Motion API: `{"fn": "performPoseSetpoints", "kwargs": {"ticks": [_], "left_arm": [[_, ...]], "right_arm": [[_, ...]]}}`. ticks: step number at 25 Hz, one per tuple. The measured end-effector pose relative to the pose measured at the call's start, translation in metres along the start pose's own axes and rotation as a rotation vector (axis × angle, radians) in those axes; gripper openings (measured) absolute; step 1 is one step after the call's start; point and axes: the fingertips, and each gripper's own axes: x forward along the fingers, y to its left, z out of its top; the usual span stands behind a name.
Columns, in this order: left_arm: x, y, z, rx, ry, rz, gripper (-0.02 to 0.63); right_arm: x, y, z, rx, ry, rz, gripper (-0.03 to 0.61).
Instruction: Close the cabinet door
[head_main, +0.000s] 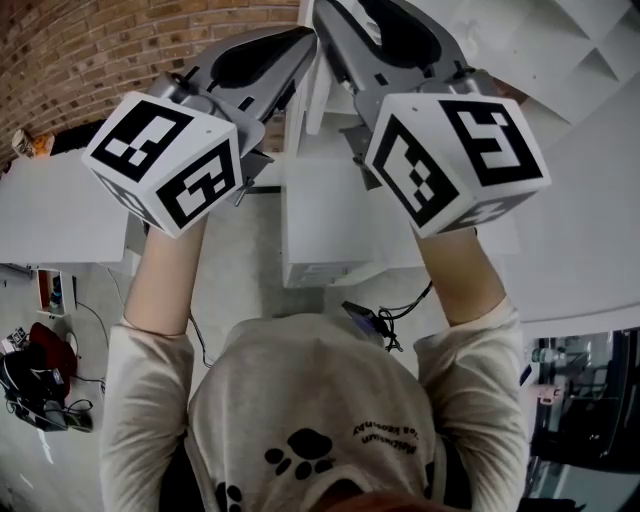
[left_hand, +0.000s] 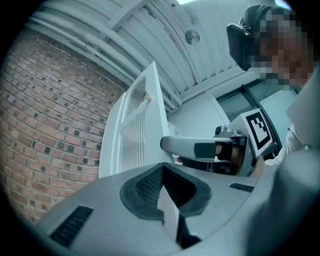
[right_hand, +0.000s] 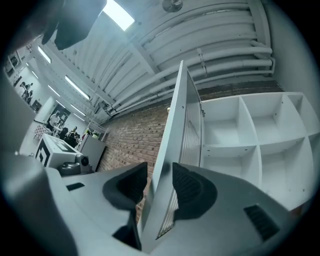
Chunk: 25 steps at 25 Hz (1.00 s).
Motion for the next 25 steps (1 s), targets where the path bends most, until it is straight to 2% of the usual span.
{"fn": "performPoseSetpoints", "kwargs": {"ticks": [8, 16, 25], "left_arm": [[0.005, -0.006, -0.001, -0.022, -0.008, -0.044, 0.009], [0.009, -0.004, -0.007, -0.044, -0.018, -0.068, 0.009], [0.025, -0.024, -0.010, -0.045, -0.029, -0.124, 0.008]], "right_arm": [[0.008, -0.005, -0.001, -0.049, 0.022, -0.100, 0.164], [0.013, -0.007, -0.004, -0.076, 0.042, -0.102, 0.164], [-0.003, -0.026, -0.005, -0.046, 0.069, -0.107, 0.143]]}}
